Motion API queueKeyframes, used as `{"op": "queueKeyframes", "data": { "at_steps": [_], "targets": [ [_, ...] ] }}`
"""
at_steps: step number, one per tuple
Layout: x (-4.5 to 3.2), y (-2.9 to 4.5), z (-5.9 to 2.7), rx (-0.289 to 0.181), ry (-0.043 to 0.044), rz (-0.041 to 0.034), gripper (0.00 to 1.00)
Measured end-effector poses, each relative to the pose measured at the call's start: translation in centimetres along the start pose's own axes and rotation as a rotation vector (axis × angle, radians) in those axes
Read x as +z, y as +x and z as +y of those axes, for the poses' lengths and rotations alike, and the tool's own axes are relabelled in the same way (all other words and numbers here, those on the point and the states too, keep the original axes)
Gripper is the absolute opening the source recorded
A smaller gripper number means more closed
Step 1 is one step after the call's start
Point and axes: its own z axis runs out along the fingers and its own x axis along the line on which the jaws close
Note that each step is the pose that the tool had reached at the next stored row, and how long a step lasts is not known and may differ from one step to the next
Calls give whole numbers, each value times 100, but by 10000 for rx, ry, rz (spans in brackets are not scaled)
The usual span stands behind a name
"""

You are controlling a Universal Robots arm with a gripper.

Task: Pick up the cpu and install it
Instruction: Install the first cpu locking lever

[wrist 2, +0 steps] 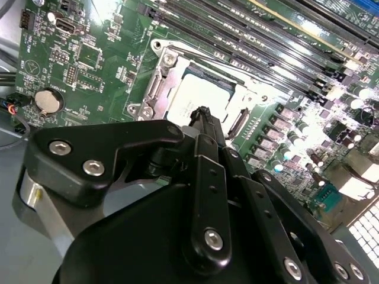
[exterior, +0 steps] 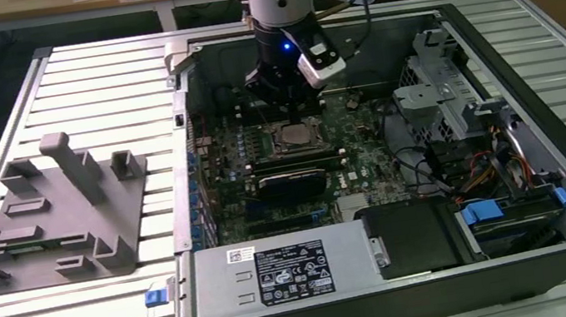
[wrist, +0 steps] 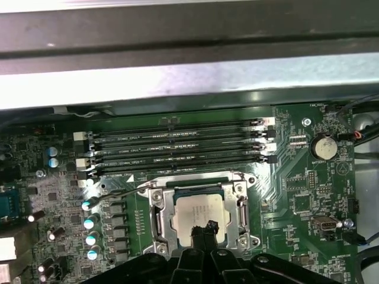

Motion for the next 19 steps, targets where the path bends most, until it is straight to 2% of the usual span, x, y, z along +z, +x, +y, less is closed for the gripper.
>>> {"op": "queueKeyframes", "data": {
  "at_steps": [8, 19],
  "targets": [
    [-7, 120, -12, 0, -1, -14, 11],
    [-27, 484, -47, 7, -16, -166, 11]
  ]
}}
